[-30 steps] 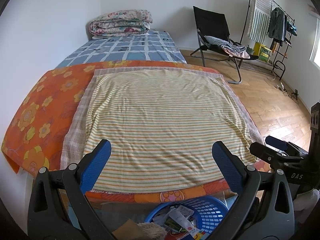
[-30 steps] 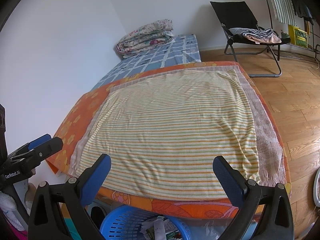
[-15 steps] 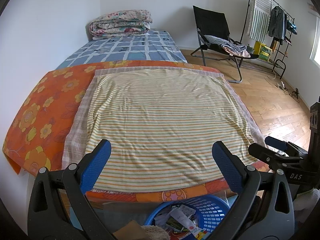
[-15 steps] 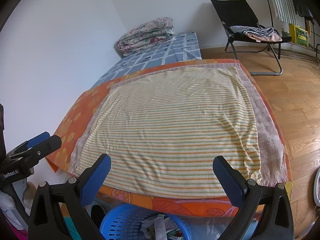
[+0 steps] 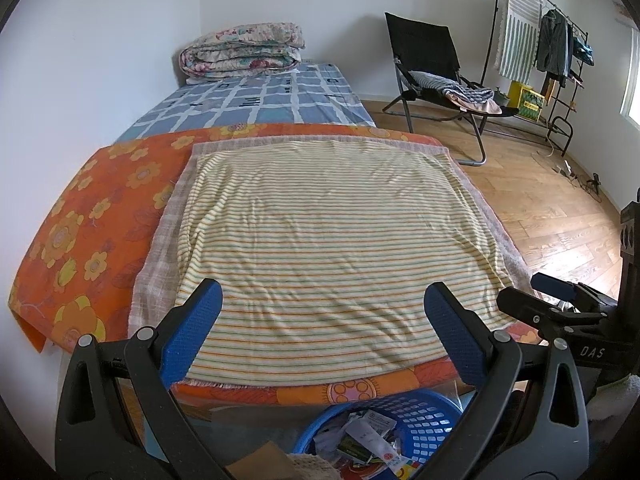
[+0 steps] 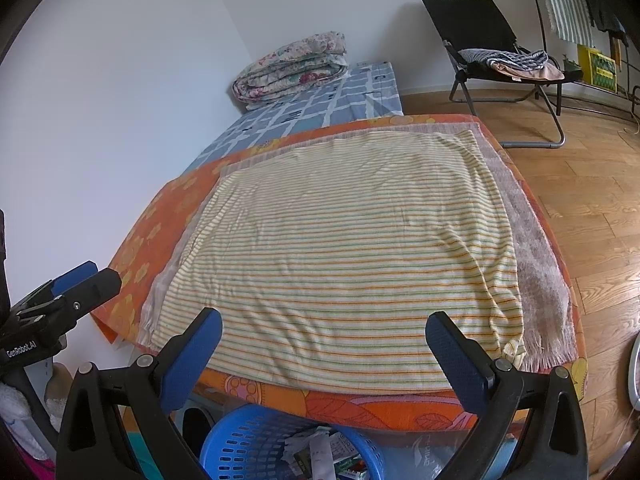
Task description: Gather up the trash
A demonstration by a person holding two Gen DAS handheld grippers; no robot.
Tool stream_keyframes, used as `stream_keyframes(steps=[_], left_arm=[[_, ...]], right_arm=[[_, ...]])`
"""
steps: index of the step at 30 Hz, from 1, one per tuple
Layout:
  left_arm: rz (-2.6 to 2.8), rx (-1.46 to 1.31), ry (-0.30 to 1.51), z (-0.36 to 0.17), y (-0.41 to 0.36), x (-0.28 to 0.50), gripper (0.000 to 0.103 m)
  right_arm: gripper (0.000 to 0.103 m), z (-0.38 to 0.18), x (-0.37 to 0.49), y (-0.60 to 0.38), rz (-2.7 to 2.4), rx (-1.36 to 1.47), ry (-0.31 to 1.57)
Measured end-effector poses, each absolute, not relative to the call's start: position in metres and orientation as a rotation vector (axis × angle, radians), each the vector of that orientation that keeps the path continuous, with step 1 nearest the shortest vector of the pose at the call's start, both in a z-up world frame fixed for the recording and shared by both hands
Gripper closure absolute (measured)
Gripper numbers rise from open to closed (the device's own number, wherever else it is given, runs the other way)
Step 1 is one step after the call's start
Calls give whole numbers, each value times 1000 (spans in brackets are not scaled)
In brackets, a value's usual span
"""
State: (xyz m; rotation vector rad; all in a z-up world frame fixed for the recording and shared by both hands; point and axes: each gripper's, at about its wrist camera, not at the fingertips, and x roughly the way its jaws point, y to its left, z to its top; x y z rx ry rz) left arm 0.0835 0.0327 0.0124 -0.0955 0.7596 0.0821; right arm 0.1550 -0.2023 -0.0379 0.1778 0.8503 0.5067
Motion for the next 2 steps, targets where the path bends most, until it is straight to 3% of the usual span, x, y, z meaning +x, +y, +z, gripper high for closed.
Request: stream_keyframes(steps=[2], left_arm=[[81,-96,762,12,32,84,0]], right_arm=[[0,-38,155,-203,507,176,853]])
